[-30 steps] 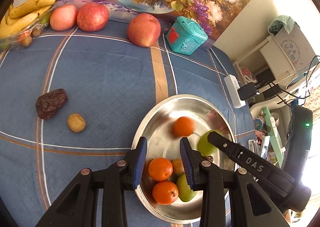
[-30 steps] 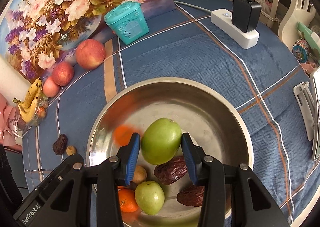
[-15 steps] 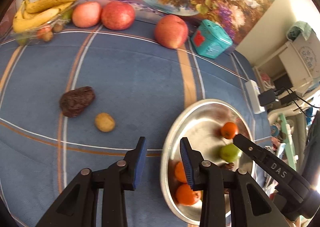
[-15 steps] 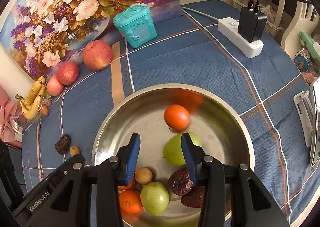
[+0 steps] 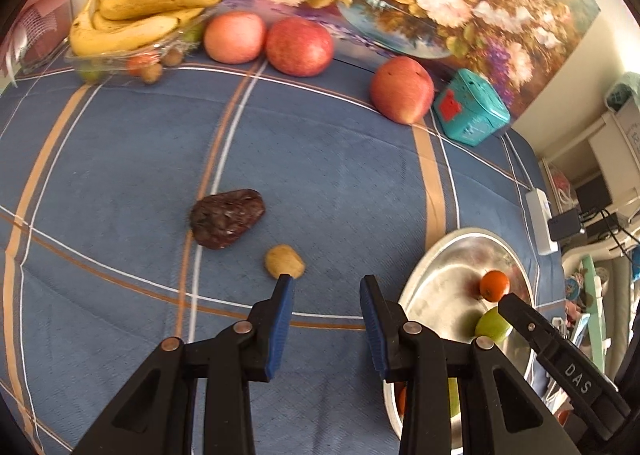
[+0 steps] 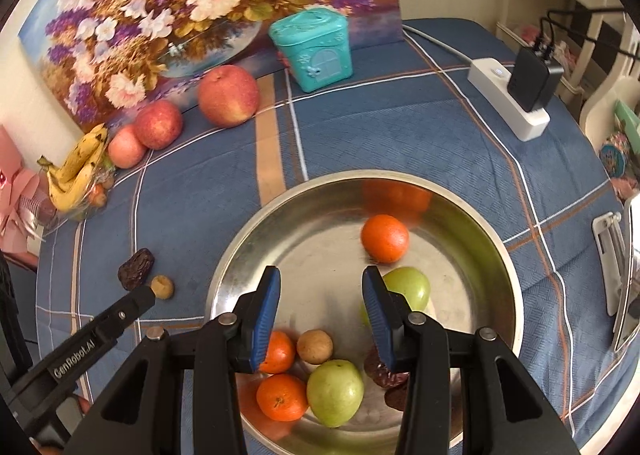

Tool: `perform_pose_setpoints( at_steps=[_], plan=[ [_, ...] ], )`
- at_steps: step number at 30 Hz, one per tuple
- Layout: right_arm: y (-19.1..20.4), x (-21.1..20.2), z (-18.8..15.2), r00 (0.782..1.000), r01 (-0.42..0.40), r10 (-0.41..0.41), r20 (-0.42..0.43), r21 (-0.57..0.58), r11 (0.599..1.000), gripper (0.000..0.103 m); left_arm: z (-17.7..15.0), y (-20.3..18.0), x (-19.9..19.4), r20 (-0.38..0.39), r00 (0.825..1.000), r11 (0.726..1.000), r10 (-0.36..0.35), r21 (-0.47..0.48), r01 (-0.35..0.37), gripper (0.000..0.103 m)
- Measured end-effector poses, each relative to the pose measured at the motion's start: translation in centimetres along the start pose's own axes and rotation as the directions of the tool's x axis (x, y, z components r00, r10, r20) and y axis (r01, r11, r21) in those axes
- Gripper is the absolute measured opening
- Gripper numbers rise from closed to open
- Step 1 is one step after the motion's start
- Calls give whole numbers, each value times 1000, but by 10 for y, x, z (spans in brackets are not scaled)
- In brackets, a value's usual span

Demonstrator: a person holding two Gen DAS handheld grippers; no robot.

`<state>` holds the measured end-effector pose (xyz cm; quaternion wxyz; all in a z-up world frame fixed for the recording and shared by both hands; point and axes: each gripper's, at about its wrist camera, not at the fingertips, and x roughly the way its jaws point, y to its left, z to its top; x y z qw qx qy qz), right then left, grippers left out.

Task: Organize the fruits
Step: 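Withdraw both tools from the plate toward the last date and kiwi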

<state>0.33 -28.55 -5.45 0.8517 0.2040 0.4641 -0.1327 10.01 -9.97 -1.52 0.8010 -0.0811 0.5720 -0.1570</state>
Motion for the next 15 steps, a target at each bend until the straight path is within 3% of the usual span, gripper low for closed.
perform_pose_setpoints(
  at_steps=[3,4,5,8,10,13,15],
  plan=[
    [4,0,0,1000,13,-13,2,-14,1000,44,1,5,-1,2,1000,1000,11,-11,-11,39],
    [4,0,-1,1000,22,-22,1,-16,1000,47,1,5,-1,1,1000,1000,12,-12,-12,47],
    [4,1,0,1000,30,-30,0,-21,999,54,1,6,-1,0,1000,1000,14,-16,-14,59],
    [5,2,-1,999,38,-38,-1,-22,999,73,1,8,0,0,1000,999,30,-21,-30,68],
    [5,3,-1,999,39,-39,-1,-20,999,73,1,9,0,3,999,999,52,-17,-52,72],
    [4,3,-1,998,61,-60,4,-22,998,87,1,12,0,14,996,996,88,-17,-88,86],
    [4,3,-2,997,71,-71,12,-24,997,90,1,14,0,24,994,994,110,-22,-109,92]
  ],
)
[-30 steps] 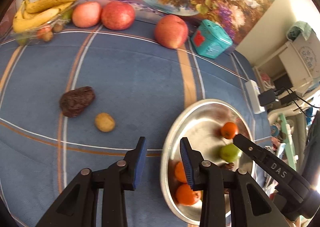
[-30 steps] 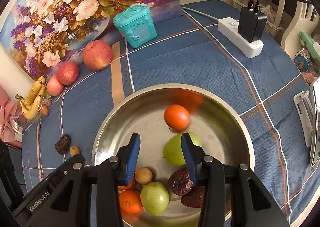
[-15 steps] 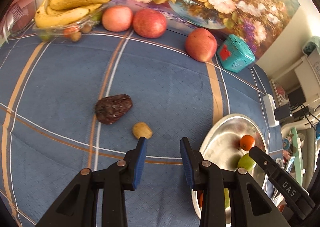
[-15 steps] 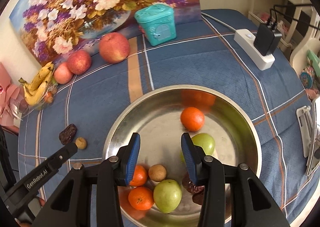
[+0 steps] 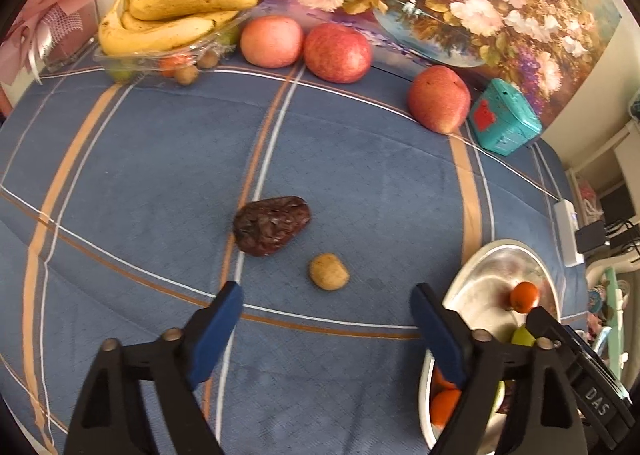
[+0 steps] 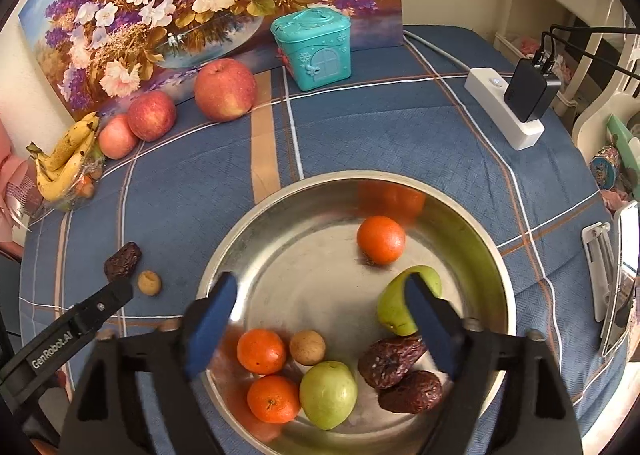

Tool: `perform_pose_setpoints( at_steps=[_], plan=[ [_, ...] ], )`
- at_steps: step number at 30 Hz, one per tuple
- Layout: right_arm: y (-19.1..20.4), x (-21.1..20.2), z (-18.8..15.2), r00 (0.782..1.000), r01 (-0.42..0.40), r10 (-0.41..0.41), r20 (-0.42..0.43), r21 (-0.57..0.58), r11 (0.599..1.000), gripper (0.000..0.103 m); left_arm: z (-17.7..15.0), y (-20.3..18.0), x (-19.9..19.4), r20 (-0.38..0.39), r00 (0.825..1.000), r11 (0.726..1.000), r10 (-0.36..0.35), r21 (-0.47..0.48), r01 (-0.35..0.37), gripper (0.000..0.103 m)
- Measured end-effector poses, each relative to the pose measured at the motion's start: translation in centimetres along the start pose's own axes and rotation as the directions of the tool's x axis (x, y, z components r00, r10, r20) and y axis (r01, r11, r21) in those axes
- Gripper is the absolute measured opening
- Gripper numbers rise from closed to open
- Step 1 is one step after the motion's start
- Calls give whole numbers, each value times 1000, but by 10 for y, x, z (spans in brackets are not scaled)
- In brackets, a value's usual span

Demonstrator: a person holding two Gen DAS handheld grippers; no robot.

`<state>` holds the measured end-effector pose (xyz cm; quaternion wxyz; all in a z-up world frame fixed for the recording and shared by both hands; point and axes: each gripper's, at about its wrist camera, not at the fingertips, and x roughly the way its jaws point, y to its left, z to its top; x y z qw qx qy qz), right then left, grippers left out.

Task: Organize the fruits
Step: 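Withdraw both tools from the plate toward the last date and kiwi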

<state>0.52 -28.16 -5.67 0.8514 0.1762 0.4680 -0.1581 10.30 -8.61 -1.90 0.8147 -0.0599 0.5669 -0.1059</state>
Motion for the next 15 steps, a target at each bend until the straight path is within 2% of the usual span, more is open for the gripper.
perform_pose_setpoints(
  at_steps=[2,10,15],
  plan=[
    [-1,0,0,1000,4,-4,4,-1,1000,90,0,2,0,8,1000,1000,14,-4,-14,101],
    [1,-3,0,999,8,-7,33,-7,1000,90,2,7,-6,71,994,996,86,26,-88,103],
    [3,-4,1,999,12,-11,52,-18,1000,91,5,8,-4,72,994,996,78,35,-81,103]
  ],
)
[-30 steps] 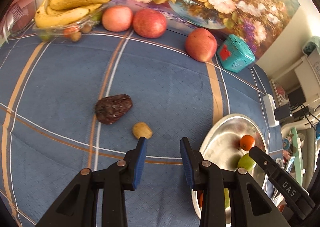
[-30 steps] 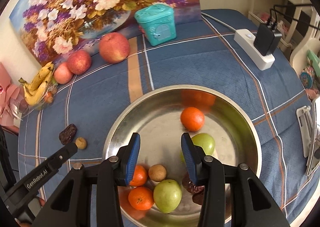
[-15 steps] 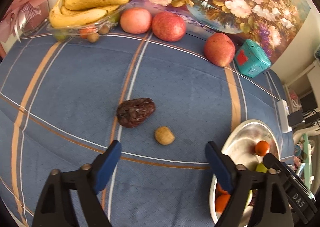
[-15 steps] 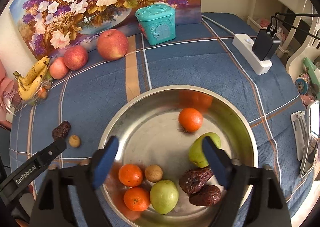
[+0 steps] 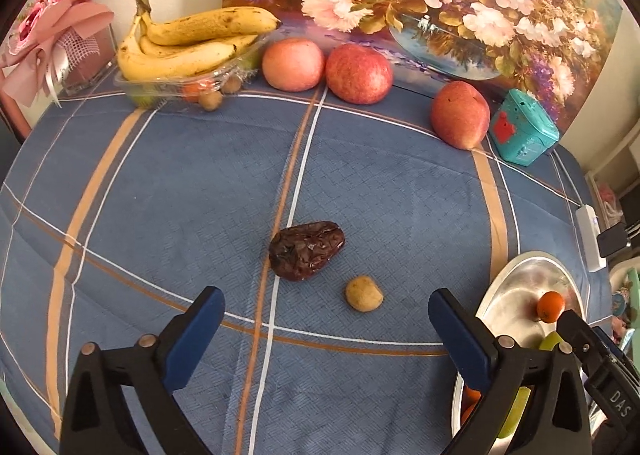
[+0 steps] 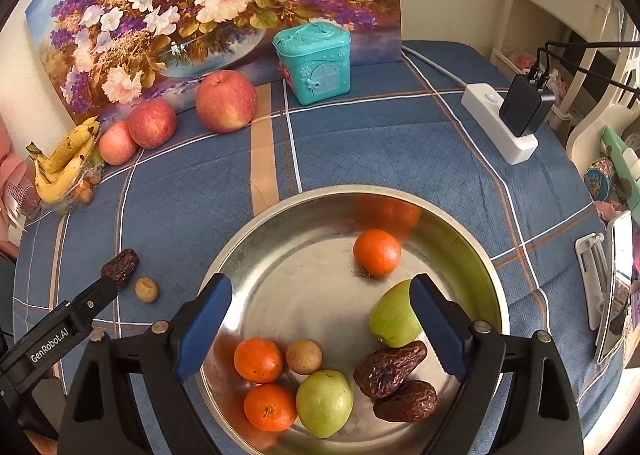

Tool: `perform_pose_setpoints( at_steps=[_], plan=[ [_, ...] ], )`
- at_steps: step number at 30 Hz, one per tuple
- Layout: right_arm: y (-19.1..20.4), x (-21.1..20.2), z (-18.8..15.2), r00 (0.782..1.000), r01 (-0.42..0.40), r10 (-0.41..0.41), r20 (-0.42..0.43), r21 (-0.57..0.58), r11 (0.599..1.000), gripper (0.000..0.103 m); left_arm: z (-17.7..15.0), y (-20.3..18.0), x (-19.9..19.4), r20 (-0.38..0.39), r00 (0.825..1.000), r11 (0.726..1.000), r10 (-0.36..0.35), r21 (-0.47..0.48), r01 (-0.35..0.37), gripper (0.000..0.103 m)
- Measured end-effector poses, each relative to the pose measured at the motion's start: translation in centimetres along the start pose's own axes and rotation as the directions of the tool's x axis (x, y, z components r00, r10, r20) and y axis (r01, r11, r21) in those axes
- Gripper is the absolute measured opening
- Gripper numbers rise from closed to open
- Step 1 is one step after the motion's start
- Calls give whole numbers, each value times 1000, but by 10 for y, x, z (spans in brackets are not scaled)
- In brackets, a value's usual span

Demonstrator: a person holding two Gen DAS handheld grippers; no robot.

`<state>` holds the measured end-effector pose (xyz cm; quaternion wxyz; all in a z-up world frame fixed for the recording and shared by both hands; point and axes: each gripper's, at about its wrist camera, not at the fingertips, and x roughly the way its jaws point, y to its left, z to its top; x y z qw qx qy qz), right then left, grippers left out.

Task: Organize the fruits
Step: 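Withdraw both tools from the plate toward the last date and kiwi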

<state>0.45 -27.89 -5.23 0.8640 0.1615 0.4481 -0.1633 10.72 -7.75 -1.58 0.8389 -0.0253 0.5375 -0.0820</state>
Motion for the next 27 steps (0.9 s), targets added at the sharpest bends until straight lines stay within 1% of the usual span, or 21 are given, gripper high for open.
perform_pose_setpoints(
  at_steps=[5,6,10,12,14,17,20,24,27],
  plan=[
    [2,2,0,1000,-2,2,3,-4,1000,91,7,3,-7,68,996,998,57,1,-57,103],
    [3,3,0,1000,-3,4,4,-4,1000,91,8,5,-8,70,995,998,64,-3,-64,103],
    [5,6,0,1000,-18,18,-6,-5,1000,91,12,16,-5,38,995,995,92,-43,-91,103],
    [7,8,-1,1000,-26,25,-15,-12,1000,91,14,24,-3,22,996,994,82,-70,-80,103],
    [10,10,-1,999,-29,29,-20,-18,999,91,17,30,-5,26,997,993,74,-90,-72,103],
    [15,12,-1,998,-56,56,-18,-13,998,91,22,41,-6,30,997,992,76,-106,-73,103],
    [24,14,-2,997,-79,79,-16,-28,996,91,24,54,-6,42,995,989,94,-117,-88,103],
    [48,12,-4,993,-120,120,-4,-81,989,91,24,70,-11,93,987,984,134,-126,-122,103],
    [65,10,-7,986,-166,166,-1,-108,980,91,26,78,-14,105,984,983,141,-133,-127,103]
  ],
)
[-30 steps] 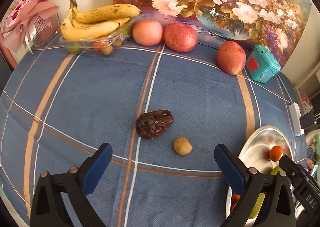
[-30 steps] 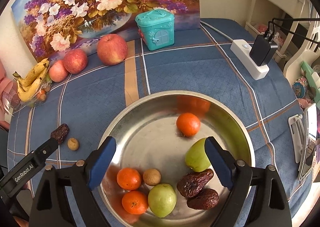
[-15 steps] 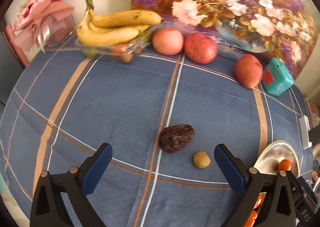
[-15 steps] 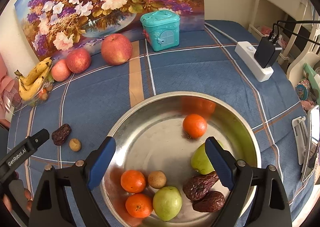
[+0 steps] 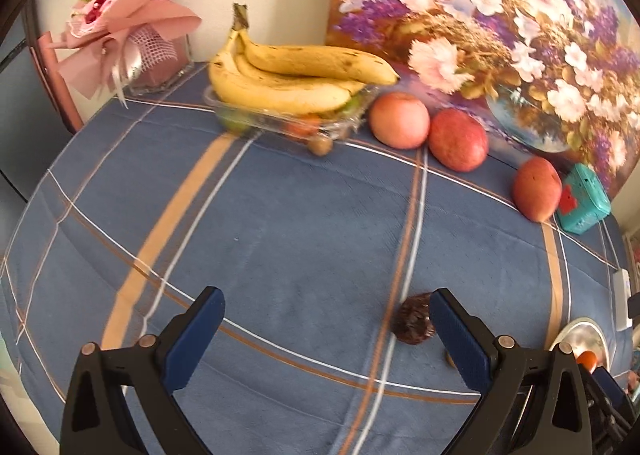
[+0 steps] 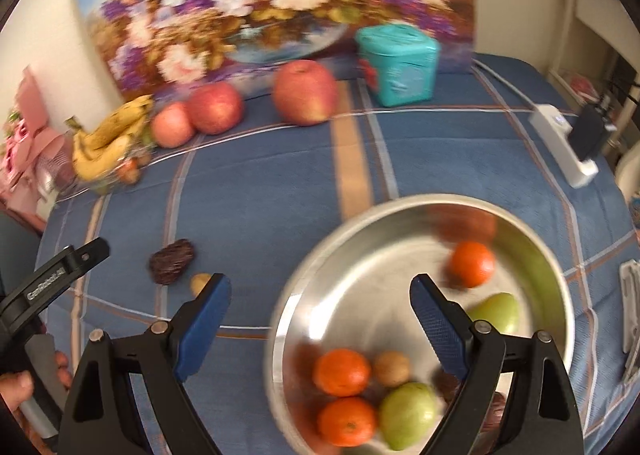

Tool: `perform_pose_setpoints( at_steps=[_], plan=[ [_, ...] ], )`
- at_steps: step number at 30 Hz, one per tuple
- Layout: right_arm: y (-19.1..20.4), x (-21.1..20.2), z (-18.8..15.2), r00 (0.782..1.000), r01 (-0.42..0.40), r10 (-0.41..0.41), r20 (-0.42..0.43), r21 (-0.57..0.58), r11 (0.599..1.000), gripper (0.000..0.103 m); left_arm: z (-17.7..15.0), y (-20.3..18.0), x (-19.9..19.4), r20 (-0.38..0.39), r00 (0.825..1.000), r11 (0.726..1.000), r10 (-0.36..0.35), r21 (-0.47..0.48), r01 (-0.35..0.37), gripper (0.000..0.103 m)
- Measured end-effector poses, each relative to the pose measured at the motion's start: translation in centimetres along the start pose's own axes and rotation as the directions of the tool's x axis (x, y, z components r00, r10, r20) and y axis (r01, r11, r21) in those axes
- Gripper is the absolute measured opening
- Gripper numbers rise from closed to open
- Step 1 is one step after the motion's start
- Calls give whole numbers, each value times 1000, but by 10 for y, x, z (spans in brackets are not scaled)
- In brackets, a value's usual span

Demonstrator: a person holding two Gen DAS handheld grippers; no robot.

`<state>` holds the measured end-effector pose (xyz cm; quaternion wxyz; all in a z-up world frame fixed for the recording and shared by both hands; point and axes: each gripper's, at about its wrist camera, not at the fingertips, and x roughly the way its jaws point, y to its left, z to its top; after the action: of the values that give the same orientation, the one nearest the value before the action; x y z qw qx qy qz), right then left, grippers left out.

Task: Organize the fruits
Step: 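Withdraw both tools from the plate toward the last date and kiwi, then grasp the red date with the left tool while the right tool grasps the kiwi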

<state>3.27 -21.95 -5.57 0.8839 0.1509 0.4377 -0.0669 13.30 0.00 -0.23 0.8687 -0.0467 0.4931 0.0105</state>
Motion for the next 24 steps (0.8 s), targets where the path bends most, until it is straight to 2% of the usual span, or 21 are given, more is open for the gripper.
perform_pose_setpoints(
  at_steps=[5,8,12,15,18,22,24],
  plan=[
    [27,4,-2,998,-61,62,6,-59,996,91,4,12,2,-16,999,999,-29,-38,29,103],
    [43,7,-2,997,-76,78,8,-106,991,91,4,13,2,3,1000,999,-30,-34,30,103],
    [57,14,0,995,-100,99,-14,-120,988,91,5,14,6,-9,995,993,-99,-69,98,103],
    [65,17,1,993,-115,112,-27,-133,984,91,4,10,15,-44,993,993,-107,-58,105,103],
    [68,24,3,993,-120,116,-39,-131,984,91,2,8,28,-93,982,985,-164,-75,158,103],
    [69,36,4,992,-118,110,-69,-123,985,91,0,10,34,-98,971,971,-219,-125,206,103],
    [71,41,4,991,-118,108,-81,-130,985,89,0,8,39,-111,956,956,-271,-143,255,103]
  ],
)
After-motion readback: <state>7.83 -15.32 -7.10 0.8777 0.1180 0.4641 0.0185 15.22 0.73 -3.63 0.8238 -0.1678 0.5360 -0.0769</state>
